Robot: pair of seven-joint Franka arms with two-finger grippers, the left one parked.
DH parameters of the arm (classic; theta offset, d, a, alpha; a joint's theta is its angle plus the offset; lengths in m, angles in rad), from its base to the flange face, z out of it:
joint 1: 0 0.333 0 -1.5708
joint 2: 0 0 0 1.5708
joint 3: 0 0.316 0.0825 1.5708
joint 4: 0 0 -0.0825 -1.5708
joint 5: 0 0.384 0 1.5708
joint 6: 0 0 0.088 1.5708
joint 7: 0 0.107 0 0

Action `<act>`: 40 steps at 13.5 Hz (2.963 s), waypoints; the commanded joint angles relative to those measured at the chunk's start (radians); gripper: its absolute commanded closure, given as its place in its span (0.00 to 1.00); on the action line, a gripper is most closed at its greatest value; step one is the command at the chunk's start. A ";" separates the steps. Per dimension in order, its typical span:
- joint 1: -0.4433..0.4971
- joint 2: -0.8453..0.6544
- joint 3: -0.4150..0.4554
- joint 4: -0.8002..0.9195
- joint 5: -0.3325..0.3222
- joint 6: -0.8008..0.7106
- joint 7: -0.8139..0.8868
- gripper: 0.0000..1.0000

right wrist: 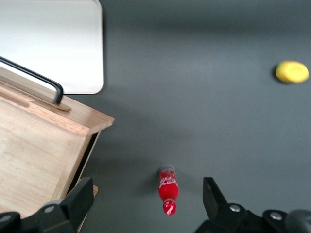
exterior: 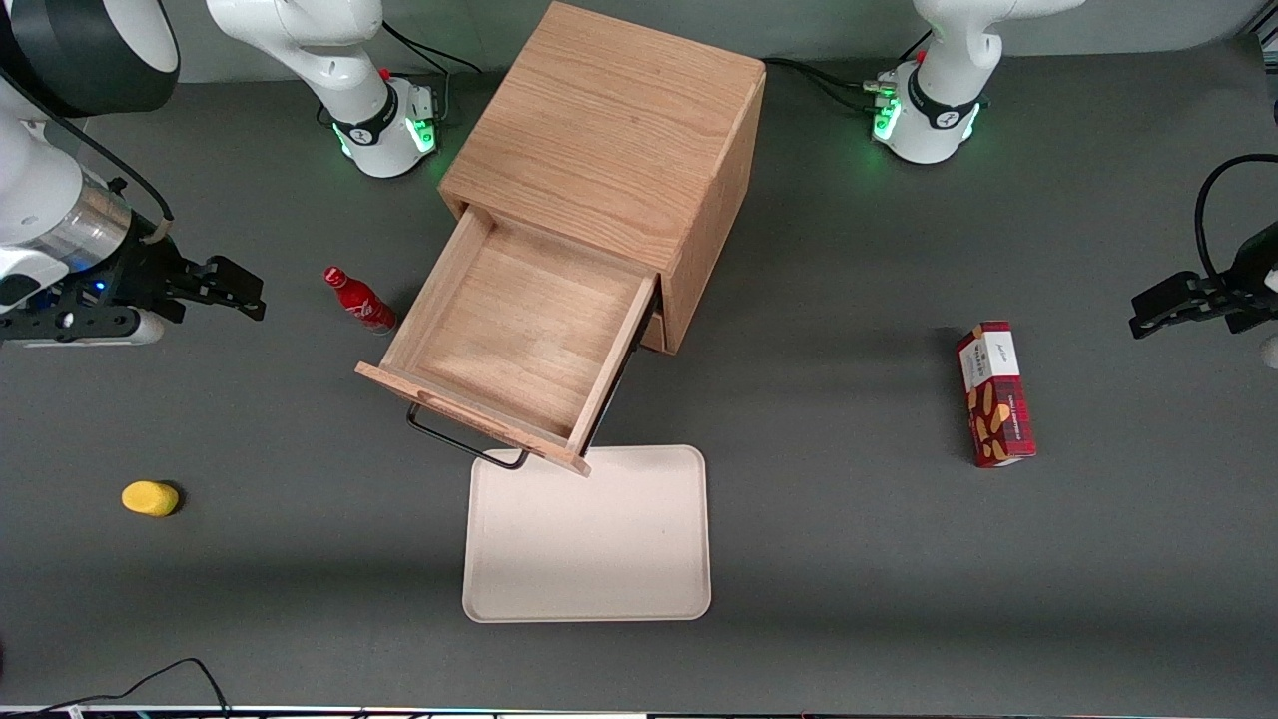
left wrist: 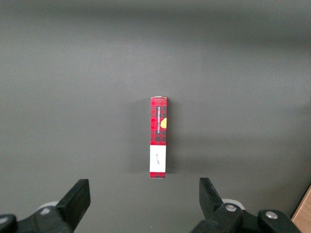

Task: Close top drawer

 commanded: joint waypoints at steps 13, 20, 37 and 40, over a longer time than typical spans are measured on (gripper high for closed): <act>-0.011 0.553 0.148 0.568 0.000 -0.011 -0.355 0.00; -0.009 0.675 0.228 0.614 0.001 -0.006 -0.578 0.00; 0.032 0.761 0.288 0.604 -0.005 0.029 -0.629 0.00; 0.040 0.774 0.285 0.590 -0.009 0.049 -0.637 0.00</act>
